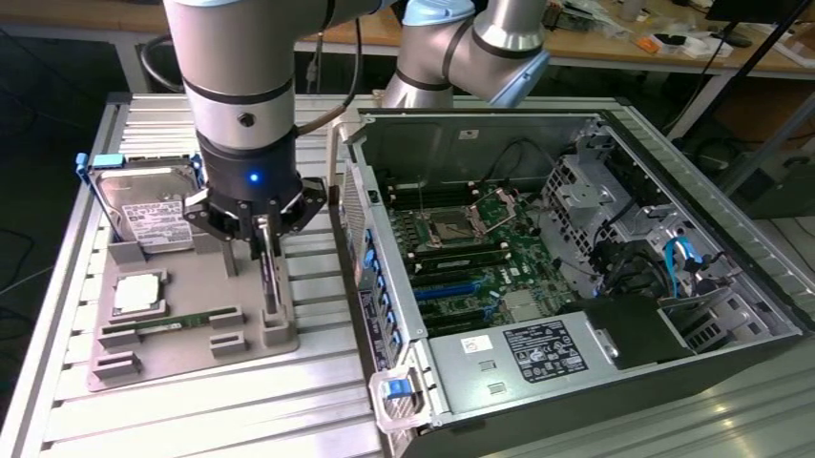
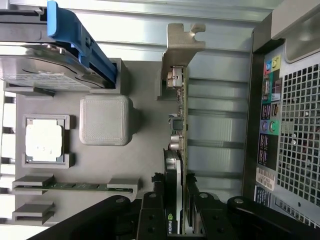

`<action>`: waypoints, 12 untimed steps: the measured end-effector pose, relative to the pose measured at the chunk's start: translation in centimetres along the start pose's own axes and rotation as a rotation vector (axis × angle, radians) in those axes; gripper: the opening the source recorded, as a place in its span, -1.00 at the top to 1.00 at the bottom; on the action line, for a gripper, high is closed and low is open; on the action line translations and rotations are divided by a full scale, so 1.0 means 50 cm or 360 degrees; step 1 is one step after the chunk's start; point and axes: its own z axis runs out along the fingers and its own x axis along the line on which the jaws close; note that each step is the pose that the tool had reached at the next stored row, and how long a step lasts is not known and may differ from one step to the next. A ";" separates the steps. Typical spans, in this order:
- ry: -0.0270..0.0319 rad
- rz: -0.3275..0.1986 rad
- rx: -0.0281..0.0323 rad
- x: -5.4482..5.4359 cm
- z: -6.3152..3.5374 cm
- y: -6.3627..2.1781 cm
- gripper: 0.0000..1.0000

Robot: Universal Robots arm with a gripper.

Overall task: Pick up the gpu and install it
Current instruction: 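Pick up the gpu and move the gpu toward the slot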

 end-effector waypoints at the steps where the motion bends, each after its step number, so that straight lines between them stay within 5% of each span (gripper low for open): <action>1: -0.00002 0.0000 -0.00002 0.000 -0.003 0.000 0.46; 12: -0.00001 0.0000 0.00009 0.000 -0.033 0.002 0.46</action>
